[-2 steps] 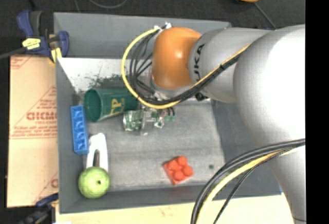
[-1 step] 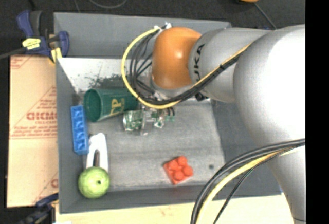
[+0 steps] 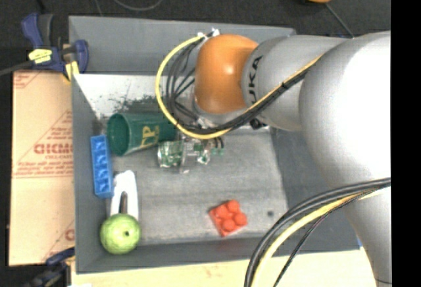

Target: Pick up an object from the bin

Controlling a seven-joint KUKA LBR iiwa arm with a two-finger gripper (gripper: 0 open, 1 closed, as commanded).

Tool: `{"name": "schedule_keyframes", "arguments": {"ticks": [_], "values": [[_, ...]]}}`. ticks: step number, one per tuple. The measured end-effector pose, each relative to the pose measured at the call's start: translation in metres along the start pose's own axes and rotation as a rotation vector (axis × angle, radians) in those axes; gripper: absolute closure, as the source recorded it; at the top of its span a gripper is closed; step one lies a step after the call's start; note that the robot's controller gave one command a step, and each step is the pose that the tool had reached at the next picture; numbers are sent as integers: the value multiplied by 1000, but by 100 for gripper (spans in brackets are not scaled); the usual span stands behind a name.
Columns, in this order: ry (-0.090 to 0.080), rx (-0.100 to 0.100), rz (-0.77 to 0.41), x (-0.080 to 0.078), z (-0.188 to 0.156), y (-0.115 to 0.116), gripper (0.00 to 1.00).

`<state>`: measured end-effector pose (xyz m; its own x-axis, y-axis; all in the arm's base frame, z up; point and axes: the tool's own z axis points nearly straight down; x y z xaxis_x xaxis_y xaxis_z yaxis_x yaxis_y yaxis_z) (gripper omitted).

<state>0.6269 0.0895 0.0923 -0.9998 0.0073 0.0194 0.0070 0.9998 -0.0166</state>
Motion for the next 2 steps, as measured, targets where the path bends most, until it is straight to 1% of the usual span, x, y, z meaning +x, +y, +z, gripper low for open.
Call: {"name": "schedule_keyframes", "arguments": {"ticks": [1, 2], "values": [[-21, -14, -76, 3, -50, 2, 100], [-23, -13, -361, -1, -109, -14, 100]]}}
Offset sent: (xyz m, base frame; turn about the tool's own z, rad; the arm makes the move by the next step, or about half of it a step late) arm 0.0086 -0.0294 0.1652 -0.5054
